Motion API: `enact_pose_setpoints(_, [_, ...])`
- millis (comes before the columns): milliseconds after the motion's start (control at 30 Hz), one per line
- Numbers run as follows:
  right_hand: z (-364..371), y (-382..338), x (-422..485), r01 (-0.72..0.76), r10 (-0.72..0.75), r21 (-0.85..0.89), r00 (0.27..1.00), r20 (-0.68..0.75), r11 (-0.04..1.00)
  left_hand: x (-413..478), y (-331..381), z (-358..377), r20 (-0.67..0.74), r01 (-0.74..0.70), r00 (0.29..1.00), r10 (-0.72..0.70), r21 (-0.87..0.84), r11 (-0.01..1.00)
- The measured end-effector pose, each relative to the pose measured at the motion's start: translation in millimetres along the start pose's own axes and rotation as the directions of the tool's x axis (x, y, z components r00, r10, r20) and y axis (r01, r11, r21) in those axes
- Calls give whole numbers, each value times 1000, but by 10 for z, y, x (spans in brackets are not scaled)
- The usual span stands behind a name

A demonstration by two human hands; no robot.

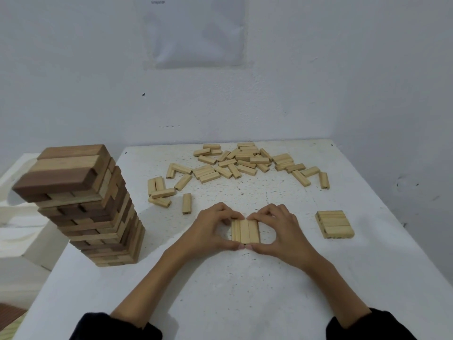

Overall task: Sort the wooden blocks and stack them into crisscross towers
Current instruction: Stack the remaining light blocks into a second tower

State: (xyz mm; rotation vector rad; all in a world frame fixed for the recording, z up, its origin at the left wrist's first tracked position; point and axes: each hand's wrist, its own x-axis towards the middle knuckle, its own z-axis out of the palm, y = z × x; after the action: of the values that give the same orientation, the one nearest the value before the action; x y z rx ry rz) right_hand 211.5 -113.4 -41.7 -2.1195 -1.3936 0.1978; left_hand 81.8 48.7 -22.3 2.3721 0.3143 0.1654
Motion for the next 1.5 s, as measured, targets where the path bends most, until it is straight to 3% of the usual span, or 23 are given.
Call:
enact_pose_setpoints(300, [-460,244,-149,7,1,95,996,-89,995,245,496,92,-54,-102,993,106,69,992])
enact_pose_setpoints(700, [-1155,896,-546,-130,137,127,989,-46,983,810,1135,730,-41,-176,983,179,79,981])
enact_pose_setpoints(1100, [-1234,1184,-491,-180,168,157,982,88,971,961,1148,919,-2,-143,989,145,144,979])
enact_pose_setpoints(1500, [-1207,1224,-495,-237,221,193,970,103,952,974,1107,941,48,-151,988,145,173,973])
